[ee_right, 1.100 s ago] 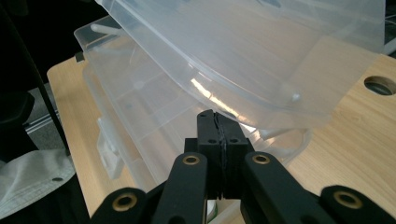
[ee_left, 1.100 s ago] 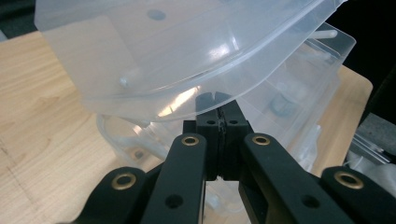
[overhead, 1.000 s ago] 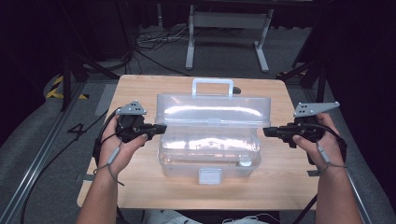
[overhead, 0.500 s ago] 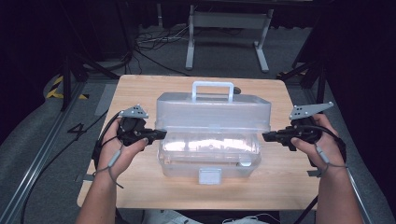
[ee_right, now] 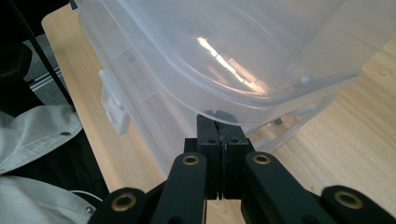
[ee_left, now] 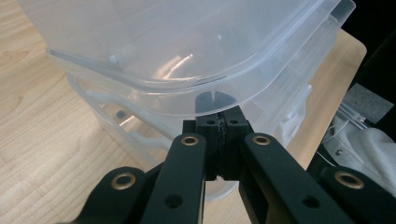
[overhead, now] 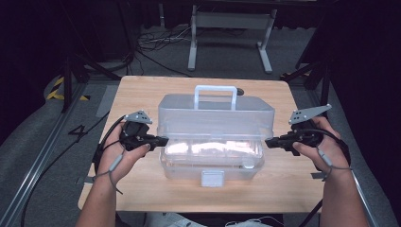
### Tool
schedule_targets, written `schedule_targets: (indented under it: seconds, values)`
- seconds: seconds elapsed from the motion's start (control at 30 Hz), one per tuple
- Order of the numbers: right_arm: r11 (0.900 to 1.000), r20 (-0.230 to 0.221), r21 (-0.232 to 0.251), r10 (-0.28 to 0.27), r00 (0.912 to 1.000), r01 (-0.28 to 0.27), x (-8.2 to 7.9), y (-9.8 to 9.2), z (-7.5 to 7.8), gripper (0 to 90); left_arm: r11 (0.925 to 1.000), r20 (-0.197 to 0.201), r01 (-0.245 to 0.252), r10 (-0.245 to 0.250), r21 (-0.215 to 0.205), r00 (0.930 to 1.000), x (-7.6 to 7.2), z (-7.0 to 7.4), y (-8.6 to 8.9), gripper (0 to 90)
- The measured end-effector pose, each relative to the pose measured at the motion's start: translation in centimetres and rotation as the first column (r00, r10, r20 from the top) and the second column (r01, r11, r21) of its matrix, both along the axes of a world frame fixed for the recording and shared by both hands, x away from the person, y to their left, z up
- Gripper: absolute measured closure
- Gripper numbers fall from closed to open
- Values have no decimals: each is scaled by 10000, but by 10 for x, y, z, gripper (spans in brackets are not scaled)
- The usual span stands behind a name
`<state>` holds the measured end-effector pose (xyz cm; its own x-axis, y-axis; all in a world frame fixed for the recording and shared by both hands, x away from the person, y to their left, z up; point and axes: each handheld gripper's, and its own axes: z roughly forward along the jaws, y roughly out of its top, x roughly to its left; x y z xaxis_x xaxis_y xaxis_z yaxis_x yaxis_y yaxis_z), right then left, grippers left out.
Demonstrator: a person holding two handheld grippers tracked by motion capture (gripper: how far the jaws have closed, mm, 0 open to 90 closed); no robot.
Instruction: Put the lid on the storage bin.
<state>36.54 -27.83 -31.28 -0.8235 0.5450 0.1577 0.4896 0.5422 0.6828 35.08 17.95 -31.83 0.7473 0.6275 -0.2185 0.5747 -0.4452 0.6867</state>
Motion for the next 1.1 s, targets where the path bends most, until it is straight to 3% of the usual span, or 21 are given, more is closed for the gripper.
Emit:
schedule_targets:
  seconds: [0.6, 1.1]
  values:
    - [9965, -445, -796, 236, 9987, -271, 0, 4, -6, 892, 9976, -684, 270, -227, 632, 9974, -1, -4, -2, 896]
    - [9896, -796, -1326, 461, 9958, -564, 0, 6, -11, 887, 9890, -1155, 639, -486, 1331, 9921, -4, -7, -5, 890]
